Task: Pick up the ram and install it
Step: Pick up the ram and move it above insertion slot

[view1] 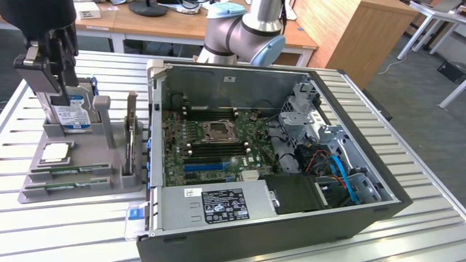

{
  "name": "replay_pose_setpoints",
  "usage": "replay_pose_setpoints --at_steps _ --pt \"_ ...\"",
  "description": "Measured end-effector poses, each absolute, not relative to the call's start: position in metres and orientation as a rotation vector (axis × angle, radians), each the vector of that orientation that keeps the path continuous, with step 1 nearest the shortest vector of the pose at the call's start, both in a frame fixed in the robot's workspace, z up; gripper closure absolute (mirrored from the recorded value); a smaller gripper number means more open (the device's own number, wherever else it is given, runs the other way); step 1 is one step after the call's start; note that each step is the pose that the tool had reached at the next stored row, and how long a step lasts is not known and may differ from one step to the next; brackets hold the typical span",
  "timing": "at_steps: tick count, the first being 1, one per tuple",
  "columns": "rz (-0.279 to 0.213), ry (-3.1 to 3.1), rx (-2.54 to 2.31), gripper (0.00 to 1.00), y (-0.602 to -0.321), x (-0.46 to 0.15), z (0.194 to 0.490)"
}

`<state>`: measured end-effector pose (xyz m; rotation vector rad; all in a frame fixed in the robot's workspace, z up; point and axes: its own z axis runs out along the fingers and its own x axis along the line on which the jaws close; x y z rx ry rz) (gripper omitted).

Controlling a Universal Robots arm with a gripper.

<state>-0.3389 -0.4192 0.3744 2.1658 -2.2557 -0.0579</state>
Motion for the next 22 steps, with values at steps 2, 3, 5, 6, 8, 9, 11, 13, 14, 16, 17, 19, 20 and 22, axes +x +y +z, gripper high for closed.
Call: replay_pose_setpoints --at_steps 2,3,5,6,8,9,11,13,14,16,17,19,20,22 --pt "-0.058 -2.256 2.166 0.47 -0.423 -0.339 0.374" --pt "-0.058 -2.256 2.166 0.47 -0.425 -0.339 0.374" --pt "-0.057 -2.256 2.165 0.47 -0.428 -0.339 0.374" --pt "-0.058 -2.256 2.165 0.47 -0.43 -0.339 0.374" --pt "-0.058 -2.256 2.166 0.47 -0.433 -0.339 0.374" --pt "-0.057 -2.256 2.165 0.47 -0.434 -0.339 0.374" --pt "-0.058 -2.256 2.166 0.47 -0.437 -0.339 0.374" --pt "-0.057 -2.256 2.166 0.47 -0.44 -0.339 0.374" --pt "-0.058 -2.256 2.166 0.47 -0.441 -0.339 0.374" --pt "-0.058 -2.256 2.165 0.47 -0.443 -0.339 0.374" --pt "-0.058 -2.256 2.166 0.47 -0.443 -0.339 0.374" --pt "-0.058 -2.256 2.165 0.47 -0.443 -0.339 0.374" --pt "-0.058 -2.256 2.165 0.47 -0.443 -0.339 0.374" --pt "-0.058 -2.256 2.166 0.47 -0.443 -0.339 0.373"
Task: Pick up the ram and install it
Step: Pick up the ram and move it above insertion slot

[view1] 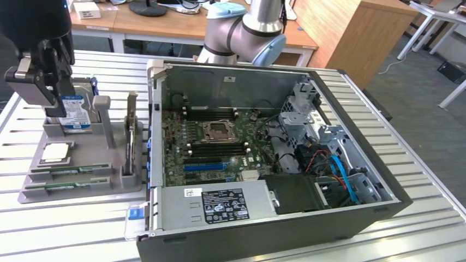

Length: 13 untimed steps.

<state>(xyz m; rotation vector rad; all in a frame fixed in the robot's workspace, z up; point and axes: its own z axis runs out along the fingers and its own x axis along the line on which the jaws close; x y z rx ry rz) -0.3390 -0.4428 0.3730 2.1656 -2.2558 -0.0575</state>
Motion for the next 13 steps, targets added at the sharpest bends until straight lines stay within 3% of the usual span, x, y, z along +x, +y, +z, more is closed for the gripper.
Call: replay_pose_setpoints --at_steps 13 --pt "-0.057 -2.256 2.166 0.47 -0.443 -0.339 0.35"
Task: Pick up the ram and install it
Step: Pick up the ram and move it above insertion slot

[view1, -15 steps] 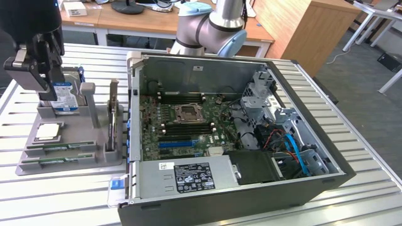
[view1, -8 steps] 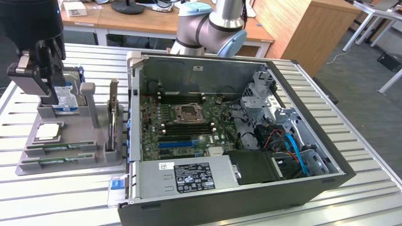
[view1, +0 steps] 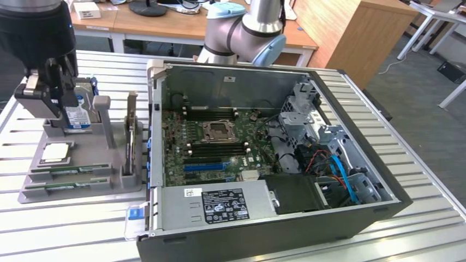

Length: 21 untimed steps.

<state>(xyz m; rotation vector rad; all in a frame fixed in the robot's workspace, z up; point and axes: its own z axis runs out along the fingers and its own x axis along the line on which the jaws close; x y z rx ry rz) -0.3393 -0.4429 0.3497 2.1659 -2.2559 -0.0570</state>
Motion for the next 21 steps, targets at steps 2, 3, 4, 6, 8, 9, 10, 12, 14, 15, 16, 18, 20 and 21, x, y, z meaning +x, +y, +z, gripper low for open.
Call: replay_pose_setpoints --at_steps 2,3,4,6,8,9,10,12,14,15,16,18,20,21 --pt "-0.057 -2.256 2.166 0.47 -0.443 -0.339 0.346" --pt "-0.057 -2.256 2.166 0.47 -0.443 -0.34 0.344" --pt "-0.057 -2.256 2.166 0.47 -0.443 -0.34 0.342" --pt "-0.057 -2.256 2.166 0.47 -0.443 -0.34 0.339" --pt "-0.057 -2.256 2.166 0.47 -0.443 -0.34 0.335" --pt "-0.057 -2.256 2.166 0.47 -0.443 -0.34 0.333" --pt "-0.057 -2.256 2.166 0.47 -0.443 -0.34 0.331" --pt "-0.057 -2.256 2.166 0.47 -0.443 -0.341 0.328" --pt "-0.057 -2.256 2.166 0.47 -0.443 -0.341 0.324" --pt "-0.057 -2.256 2.166 0.47 -0.443 -0.341 0.323" --pt "-0.057 -2.256 2.166 0.47 -0.443 -0.341 0.321" --pt "-0.057 -2.256 2.166 0.47 -0.443 -0.341 0.317" --pt "-0.057 -2.256 2.166 0.47 -0.443 -0.342 0.313" --pt "-0.057 -2.256 2.166 0.47 -0.443 -0.342 0.312"
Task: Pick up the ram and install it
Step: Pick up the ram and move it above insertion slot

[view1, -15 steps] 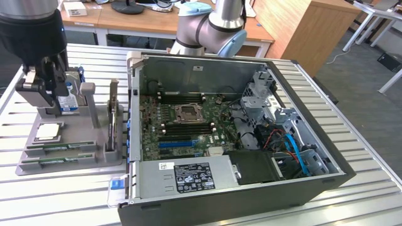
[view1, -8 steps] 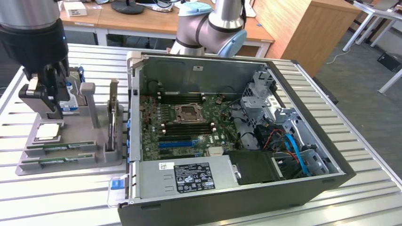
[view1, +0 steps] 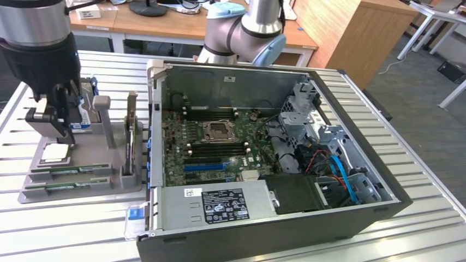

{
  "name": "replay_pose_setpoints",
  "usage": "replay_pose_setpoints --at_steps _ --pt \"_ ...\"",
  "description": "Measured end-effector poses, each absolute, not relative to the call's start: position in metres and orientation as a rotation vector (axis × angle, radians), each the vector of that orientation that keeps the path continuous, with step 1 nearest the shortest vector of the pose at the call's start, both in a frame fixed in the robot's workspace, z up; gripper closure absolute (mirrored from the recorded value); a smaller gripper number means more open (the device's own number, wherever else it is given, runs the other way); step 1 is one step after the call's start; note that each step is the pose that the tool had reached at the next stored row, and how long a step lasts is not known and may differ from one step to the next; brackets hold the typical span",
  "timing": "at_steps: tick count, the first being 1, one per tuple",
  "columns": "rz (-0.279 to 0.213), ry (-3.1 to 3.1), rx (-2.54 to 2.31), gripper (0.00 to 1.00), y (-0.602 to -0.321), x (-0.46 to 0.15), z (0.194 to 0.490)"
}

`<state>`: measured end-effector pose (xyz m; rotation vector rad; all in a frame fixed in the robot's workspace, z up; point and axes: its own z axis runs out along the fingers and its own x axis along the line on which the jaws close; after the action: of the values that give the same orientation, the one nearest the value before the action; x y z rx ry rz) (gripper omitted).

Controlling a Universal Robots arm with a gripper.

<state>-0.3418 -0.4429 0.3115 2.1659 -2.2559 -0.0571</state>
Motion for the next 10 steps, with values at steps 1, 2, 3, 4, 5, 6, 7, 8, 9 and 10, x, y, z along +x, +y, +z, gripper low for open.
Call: replay_pose_setpoints --at_steps 1,2,3,4,5,6,7,8,9,10 --pt "-0.057 -2.256 2.166 0.47 -0.443 -0.342 0.31" --pt "-0.057 -2.256 2.166 0.47 -0.443 -0.342 0.308" --pt "-0.057 -2.256 2.166 0.47 -0.443 -0.342 0.306" --pt "-0.057 -2.256 2.166 0.47 -0.443 -0.342 0.304" --pt "-0.057 -2.256 2.166 0.47 -0.443 -0.343 0.302" --pt "-0.057 -2.256 2.166 0.47 -0.443 -0.343 0.301" --pt "-0.057 -2.256 2.166 0.47 -0.443 -0.343 0.299" --pt "-0.057 -2.256 2.166 0.47 -0.443 -0.343 0.297" --pt "-0.057 -2.256 2.166 0.47 -0.443 -0.343 0.295" --pt "-0.057 -2.256 2.166 0.47 -0.443 -0.343 0.293"
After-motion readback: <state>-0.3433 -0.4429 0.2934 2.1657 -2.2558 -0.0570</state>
